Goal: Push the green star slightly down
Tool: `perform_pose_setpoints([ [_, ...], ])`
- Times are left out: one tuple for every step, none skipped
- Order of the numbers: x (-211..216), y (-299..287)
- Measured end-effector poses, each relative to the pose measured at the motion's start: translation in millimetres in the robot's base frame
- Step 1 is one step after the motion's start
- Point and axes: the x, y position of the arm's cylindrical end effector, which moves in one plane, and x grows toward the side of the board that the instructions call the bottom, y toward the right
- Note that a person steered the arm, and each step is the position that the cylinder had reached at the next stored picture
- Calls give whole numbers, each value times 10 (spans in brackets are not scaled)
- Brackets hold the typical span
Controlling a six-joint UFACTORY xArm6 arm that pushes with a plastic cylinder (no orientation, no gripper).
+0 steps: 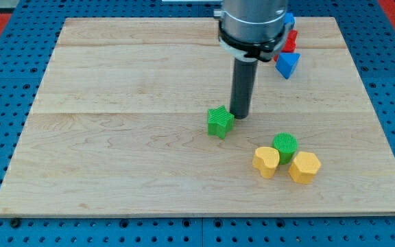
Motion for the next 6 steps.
perform_pose_setpoints([
  [-299,10],
  [-375,-329],
  [13,-360],
  [256,277],
  [-241,524],
  [-480,1656],
])
